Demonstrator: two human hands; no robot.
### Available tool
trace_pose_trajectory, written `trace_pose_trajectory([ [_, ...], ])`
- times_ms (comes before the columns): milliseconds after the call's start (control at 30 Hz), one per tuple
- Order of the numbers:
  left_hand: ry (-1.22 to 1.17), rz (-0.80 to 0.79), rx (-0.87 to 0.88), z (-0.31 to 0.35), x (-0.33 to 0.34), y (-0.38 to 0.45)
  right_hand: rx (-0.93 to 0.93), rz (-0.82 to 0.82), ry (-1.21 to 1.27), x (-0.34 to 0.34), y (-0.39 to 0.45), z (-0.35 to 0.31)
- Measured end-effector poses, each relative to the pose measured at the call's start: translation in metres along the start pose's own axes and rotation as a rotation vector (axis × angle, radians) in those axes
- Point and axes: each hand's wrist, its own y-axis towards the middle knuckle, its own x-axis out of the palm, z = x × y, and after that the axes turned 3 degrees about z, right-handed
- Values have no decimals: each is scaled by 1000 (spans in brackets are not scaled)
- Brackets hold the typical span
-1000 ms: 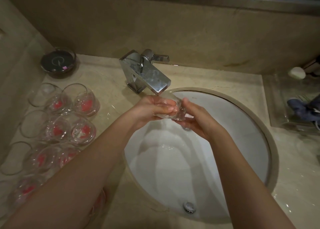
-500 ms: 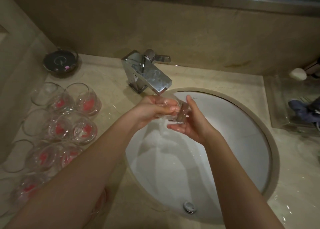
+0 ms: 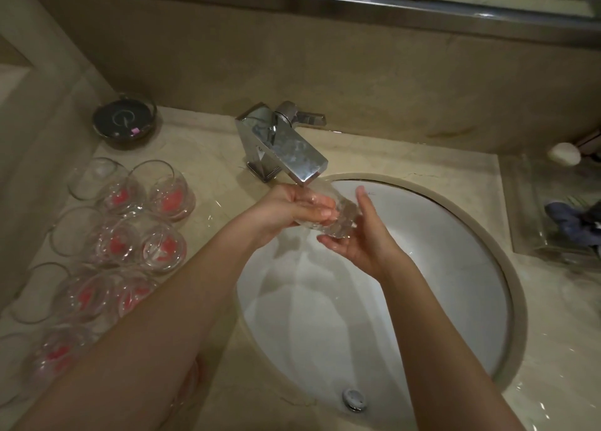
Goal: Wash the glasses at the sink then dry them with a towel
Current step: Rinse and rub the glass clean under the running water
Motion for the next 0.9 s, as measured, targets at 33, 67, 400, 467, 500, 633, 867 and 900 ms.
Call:
trace_pose_trajectory([
  [33,6,-11,-8,0,2,0,60,11,26,2,1,-2],
  [67,2,-14,-20,-1,3,1,86,26,37,3,0,-5],
  [400,-43,12,-11,0,6,3,-152,41,-91,-4,3,-3],
  [467,-24,19,-1,-3,10,4,-73,69,-65,-2,4,-1],
  [500,-3,28,5,-6,11,5,-52,87,-91,-1,6,0],
  [633,-8,172,80,-15,26,3,-96,190,-125,5,13,13],
  [867,-276,517,180,-31,50,17,-31,233,200,16,21,26],
  [900,-337,527,162,-33,52,19,-33,266,221,18,21,29],
])
